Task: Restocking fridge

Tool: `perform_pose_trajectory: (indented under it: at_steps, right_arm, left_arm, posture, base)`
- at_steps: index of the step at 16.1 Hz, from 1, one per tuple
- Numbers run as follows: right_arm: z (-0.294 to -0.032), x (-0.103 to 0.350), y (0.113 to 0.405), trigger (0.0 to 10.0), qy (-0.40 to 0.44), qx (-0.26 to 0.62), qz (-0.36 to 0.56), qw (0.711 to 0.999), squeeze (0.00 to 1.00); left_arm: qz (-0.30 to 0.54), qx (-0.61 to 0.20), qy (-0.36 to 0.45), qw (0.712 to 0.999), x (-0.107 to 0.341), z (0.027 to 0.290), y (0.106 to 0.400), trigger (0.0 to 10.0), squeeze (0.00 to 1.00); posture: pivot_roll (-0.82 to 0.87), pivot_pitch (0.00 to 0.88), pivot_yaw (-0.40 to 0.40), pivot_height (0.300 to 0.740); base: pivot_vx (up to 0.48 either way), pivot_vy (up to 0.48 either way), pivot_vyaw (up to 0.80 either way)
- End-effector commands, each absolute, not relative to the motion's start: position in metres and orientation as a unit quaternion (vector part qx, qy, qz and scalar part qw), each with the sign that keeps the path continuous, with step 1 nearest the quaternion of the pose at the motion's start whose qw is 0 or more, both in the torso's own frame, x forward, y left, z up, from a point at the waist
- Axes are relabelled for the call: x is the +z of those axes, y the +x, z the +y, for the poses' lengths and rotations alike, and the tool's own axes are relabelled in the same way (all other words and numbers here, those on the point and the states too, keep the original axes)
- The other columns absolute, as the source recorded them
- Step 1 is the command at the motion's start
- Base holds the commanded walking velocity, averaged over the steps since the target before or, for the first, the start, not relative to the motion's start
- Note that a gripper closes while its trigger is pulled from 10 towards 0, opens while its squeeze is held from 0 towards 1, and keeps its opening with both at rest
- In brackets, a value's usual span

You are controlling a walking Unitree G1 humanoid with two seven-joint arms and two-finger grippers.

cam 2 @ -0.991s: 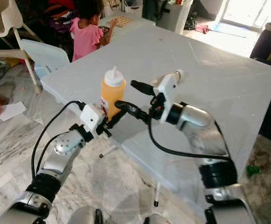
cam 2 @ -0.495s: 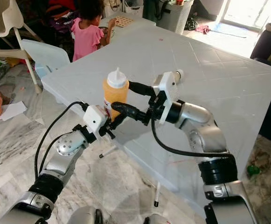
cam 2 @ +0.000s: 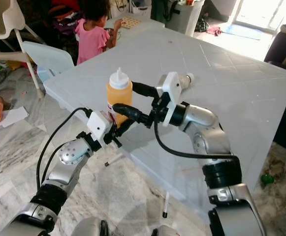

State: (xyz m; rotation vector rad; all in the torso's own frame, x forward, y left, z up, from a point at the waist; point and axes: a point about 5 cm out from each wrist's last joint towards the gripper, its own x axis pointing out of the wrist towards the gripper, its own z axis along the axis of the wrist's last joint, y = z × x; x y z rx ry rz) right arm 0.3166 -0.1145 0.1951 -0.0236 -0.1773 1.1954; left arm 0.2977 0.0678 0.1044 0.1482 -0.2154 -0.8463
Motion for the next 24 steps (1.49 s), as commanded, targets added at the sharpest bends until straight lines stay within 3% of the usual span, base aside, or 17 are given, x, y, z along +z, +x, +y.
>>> perform_pose_trajectory:
  at_steps: [1, 2, 3, 5, 9, 10, 11, 13, 14, 15, 16, 21, 22, 23, 24]
  right_arm:
    - [-0.114, 0.210, 0.326, 10.0, -0.031, 0.541, -0.107, 0.833, 0.00]
    - [-0.116, 0.210, 0.328, 10.0, -0.026, 0.538, -0.106, 0.836, 0.04]
    - [-0.119, 0.211, 0.324, 10.0, 0.010, 0.558, -0.090, 0.825, 1.00]
    - [-0.117, 0.211, 0.317, 10.0, 0.030, 0.596, -0.069, 0.800, 1.00]
    - [-0.122, 0.216, 0.324, 10.0, 0.047, 0.589, -0.076, 0.804, 1.00]
    - [-0.120, 0.218, 0.323, 10.0, 0.045, 0.602, -0.075, 0.794, 0.44]
    - [-0.118, 0.219, 0.325, 10.0, 0.033, 0.601, -0.077, 0.795, 0.00]
    - [-0.114, 0.220, 0.329, 10.0, 0.024, 0.591, -0.082, 0.802, 0.00]
    - [-0.113, 0.220, 0.333, 5.1, 0.022, 0.578, -0.087, 0.811, 0.00]
    - [-0.111, 0.221, 0.336, 1.7, 0.027, 0.569, -0.092, 0.817, 0.00]
    - [-0.109, 0.221, 0.337, 0.0, 0.028, 0.569, -0.092, 0.817, 0.00]
    - [-0.104, 0.220, 0.341, 0.0, 0.012, 0.561, -0.090, 0.823, 0.00]
    - [-0.105, 0.222, 0.342, 0.0, 0.019, 0.550, -0.096, 0.830, 0.00]
    - [-0.107, 0.225, 0.342, 0.0, 0.018, 0.532, -0.110, 0.839, 0.00]
    - [-0.109, 0.228, 0.342, 0.0, 0.020, 0.507, -0.127, 0.852, 0.00]
  left_arm:
    - [-0.112, -0.445, 0.086, 0.884, 0.105, 0.053, 0.291, 2.6, 0.00]
    - [-0.112, -0.444, 0.085, 0.885, 0.106, 0.054, 0.291, 2.7, 0.00]
    - [-0.112, -0.443, 0.084, 0.886, 0.106, 0.055, 0.292, 2.7, 0.00]
    - [-0.111, -0.446, 0.083, 0.884, 0.106, 0.054, 0.291, 2.7, 0.00]
    - [-0.111, -0.453, 0.083, 0.881, 0.105, 0.051, 0.290, 2.8, 0.00]
    - [-0.111, -0.455, 0.084, 0.880, 0.104, 0.051, 0.288, 2.9, 0.00]
    - [-0.110, -0.456, 0.084, 0.879, 0.104, 0.051, 0.288, 2.9, 0.00]
    - [-0.110, -0.456, 0.085, 0.879, 0.104, 0.051, 0.288, 3.0, 0.00]
    - [-0.110, -0.457, 0.085, 0.878, 0.104, 0.050, 0.287, 3.1, 0.00]
    - [-0.111, -0.460, 0.086, 0.877, 0.104, 0.049, 0.286, 3.1, 0.00]
    - [-0.110, -0.462, 0.086, 0.876, 0.103, 0.048, 0.286, 3.1, 0.00]
    - [-0.109, -0.466, 0.090, 0.874, 0.102, 0.047, 0.284, 3.6, 0.00]
    - [-0.108, -0.461, 0.095, 0.875, 0.102, 0.048, 0.286, 7.5, 0.00]
    - [-0.101, -0.449, 0.104, 0.882, 0.100, 0.053, 0.289, 10.0, 0.00]
    - [-0.087, -0.433, 0.109, 0.891, 0.097, 0.060, 0.294, 10.0, 0.00]
  posture:
    - [0.02, 0.000, -0.007, 0.740]
    - [0.02, 0.000, -0.007, 0.740]
    - [0.02, 0.000, -0.007, 0.740]
    - [0.01, 0.000, -0.007, 0.740]
    - [0.01, 0.000, -0.005, 0.740]
    - [0.02, 0.000, -0.006, 0.740]
    - [0.02, 0.000, -0.006, 0.740]
    - [0.02, 0.000, -0.007, 0.740]
    - [0.02, 0.000, -0.007, 0.740]
    - [0.02, 0.000, -0.009, 0.740]
    - [0.02, 0.000, -0.009, 0.740]
    - [0.02, 0.000, -0.012, 0.740]
    - [0.02, 0.000, -0.016, 0.740]
    - [0.02, 0.000, -0.017, 0.740]
    - [0.02, 0.000, -0.019, 0.740]
  base:
    - [0.000, 0.000, 0.00]
    - [0.000, 0.000, 0.00]
    - [0.000, 0.000, 0.00]
    - [0.000, 0.000, 0.00]
    - [0.000, 0.000, 0.00]
    - [0.000, 0.000, 0.00]
    - [0.000, 0.000, 0.00]
    - [0.000, 0.000, 0.00]
    - [0.000, 0.000, 0.00]
    - [0.000, 0.000, 0.00]
    - [0.000, 0.000, 0.00]
    - [0.000, 0.000, 0.00]
    - [0.000, 0.000, 0.00]
    - [0.000, 0.000, 0.00]
    - [0.000, 0.000, 0.00]
